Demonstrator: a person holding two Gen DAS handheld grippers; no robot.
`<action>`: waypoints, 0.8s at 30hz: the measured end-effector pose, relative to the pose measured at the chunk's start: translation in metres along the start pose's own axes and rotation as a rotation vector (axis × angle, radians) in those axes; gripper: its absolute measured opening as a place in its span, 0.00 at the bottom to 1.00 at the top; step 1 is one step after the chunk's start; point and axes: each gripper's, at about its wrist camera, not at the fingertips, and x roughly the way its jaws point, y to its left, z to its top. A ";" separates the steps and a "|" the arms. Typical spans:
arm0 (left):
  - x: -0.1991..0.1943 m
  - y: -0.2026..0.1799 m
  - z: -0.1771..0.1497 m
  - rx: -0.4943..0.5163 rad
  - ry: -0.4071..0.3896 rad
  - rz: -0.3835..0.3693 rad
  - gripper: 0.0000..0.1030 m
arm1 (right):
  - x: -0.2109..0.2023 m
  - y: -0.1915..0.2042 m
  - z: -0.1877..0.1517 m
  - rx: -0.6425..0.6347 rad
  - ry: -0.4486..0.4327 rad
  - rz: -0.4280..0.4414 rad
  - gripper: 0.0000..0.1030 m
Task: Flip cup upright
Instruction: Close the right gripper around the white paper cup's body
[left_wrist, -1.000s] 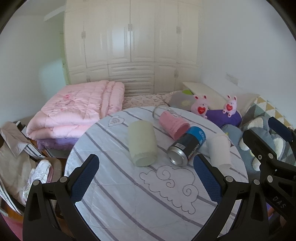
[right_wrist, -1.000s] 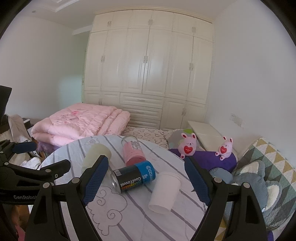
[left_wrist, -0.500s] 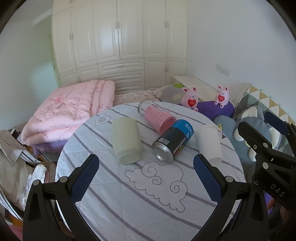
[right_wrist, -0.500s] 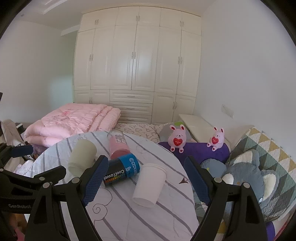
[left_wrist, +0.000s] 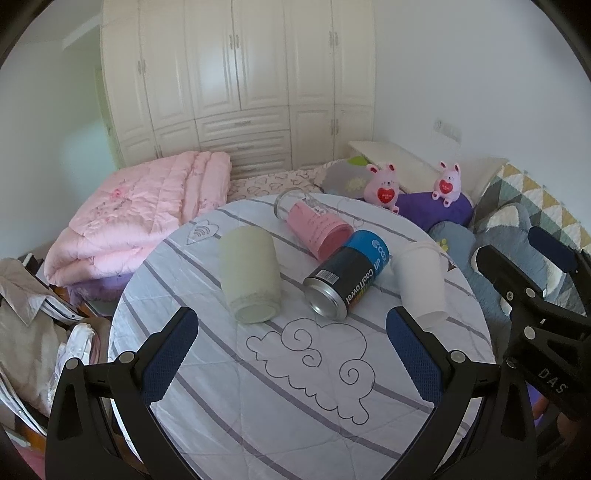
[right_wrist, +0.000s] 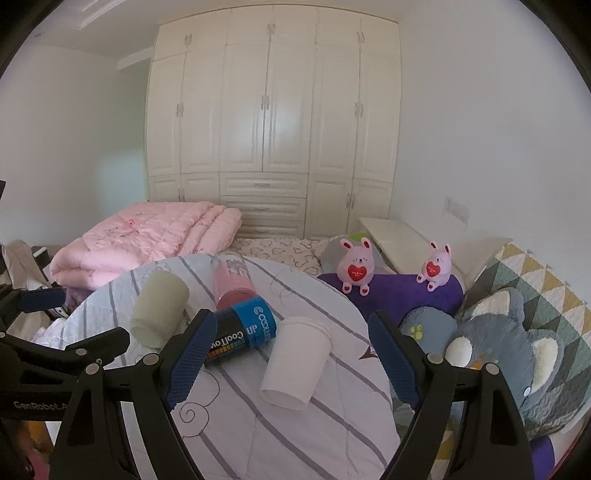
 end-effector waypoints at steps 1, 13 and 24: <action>0.000 0.000 0.000 0.001 0.001 0.002 1.00 | 0.001 -0.001 0.000 0.003 0.003 0.001 0.83; 0.018 0.000 0.003 0.001 0.046 0.020 1.00 | 0.020 -0.007 -0.008 0.035 0.067 0.008 0.83; 0.053 -0.003 0.003 0.021 0.126 0.071 1.00 | 0.065 -0.016 -0.022 0.120 0.234 0.041 0.83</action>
